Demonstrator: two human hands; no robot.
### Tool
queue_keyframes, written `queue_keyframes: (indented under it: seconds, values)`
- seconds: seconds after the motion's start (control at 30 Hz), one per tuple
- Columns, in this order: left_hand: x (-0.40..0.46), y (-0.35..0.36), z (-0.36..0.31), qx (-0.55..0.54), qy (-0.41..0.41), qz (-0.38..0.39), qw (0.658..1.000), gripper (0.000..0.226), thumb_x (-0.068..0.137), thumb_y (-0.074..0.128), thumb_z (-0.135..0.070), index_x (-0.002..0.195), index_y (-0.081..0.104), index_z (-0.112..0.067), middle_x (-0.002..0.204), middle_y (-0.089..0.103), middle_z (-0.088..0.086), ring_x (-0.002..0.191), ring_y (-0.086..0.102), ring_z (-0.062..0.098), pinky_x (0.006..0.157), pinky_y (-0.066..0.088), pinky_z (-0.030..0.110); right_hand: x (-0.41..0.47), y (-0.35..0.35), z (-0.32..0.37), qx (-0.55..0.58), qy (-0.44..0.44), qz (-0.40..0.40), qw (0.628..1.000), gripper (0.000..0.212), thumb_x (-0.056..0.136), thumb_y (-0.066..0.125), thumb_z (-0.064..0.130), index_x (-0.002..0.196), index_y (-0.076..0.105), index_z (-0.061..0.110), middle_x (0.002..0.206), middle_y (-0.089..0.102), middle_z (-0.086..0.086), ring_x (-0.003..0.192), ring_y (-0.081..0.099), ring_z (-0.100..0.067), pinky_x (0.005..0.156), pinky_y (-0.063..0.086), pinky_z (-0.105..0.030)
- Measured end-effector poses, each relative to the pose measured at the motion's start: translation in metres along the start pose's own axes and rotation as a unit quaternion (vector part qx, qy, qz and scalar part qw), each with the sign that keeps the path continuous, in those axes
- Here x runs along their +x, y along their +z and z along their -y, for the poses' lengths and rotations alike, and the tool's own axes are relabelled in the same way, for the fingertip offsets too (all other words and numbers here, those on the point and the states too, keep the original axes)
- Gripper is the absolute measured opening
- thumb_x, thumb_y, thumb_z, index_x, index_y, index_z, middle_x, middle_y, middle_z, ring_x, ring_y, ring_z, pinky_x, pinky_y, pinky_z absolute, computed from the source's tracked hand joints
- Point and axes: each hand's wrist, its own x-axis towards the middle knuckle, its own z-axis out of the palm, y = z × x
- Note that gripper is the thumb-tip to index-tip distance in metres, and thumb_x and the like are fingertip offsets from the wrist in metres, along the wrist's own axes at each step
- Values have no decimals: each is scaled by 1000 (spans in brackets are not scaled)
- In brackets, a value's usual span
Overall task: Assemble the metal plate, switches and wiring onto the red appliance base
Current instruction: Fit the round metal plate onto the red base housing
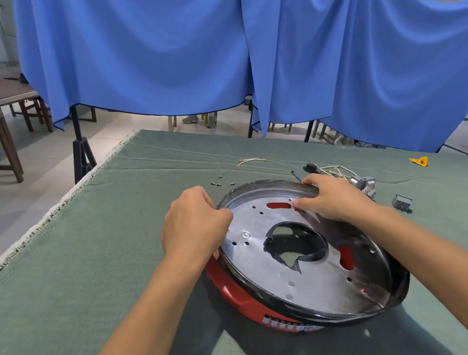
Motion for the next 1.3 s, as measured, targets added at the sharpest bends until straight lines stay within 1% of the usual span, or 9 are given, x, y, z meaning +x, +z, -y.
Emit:
queue_keyframes:
  seconds: [0.13,0.23,0.33,0.43,0.67,0.77,0.93,1.03,1.3]
  values:
    - [-2,-2,-2,37,-7,17,999,8,73,59,-19,76,53,-15,76,60,1,79,57,27,61,41,31,2,-3,-1,13,2,20,1000,59,84,64,53,132,50,22,129,58,1,107,55,-21,84,44,-32]
    - [-4,-7,-3,104,-20,48,993,16,77,55,-30,88,52,-18,84,59,-1,81,55,29,67,40,32,3,-2,-2,17,4,18,1000,64,83,65,53,136,48,21,133,56,1,113,54,-22,84,43,-32]
    - [-2,-17,-4,104,-49,99,988,29,76,51,-39,82,61,-12,72,65,5,64,65,29,72,55,36,4,-1,-2,18,7,15,1000,66,82,66,54,137,47,21,133,56,1,109,54,-21,82,43,-32]
    - [2,-28,-2,60,-84,146,984,41,77,46,-43,80,63,-6,68,67,11,61,68,32,65,59,44,6,-2,-2,26,9,28,999,63,82,67,53,133,51,20,128,58,0,102,54,-21,78,40,-29]
    - [-2,-28,-1,5,-100,217,971,33,82,53,-33,96,59,-4,73,62,14,51,67,34,38,50,32,13,-4,-4,36,16,65,997,59,80,68,53,127,56,18,104,57,3,91,52,-18,75,40,-29]
    - [-2,-24,-4,-2,-89,206,974,31,78,59,-27,96,62,-2,68,60,13,55,67,32,37,51,35,16,-4,-6,37,18,72,997,62,80,67,54,128,56,16,103,57,2,91,53,-19,74,40,-29]
    - [3,-23,-1,-26,-82,172,981,30,79,59,-19,96,67,4,61,54,9,48,60,27,37,53,36,14,-3,-6,43,19,57,997,72,81,67,53,139,46,15,133,56,-3,104,52,-21,80,40,-28]
    - [6,-20,2,-45,-79,156,984,26,77,58,-16,88,66,6,59,48,9,41,48,23,37,47,27,12,-2,-5,51,19,63,997,74,81,67,53,140,45,15,134,55,-3,111,53,-24,85,42,-31]
    - [8,-12,8,-25,-57,122,991,16,79,53,-15,70,62,-5,51,40,6,42,40,23,35,44,25,8,-1,-2,49,32,47,997,69,82,65,55,138,48,20,132,58,-2,115,55,-25,92,48,-37]
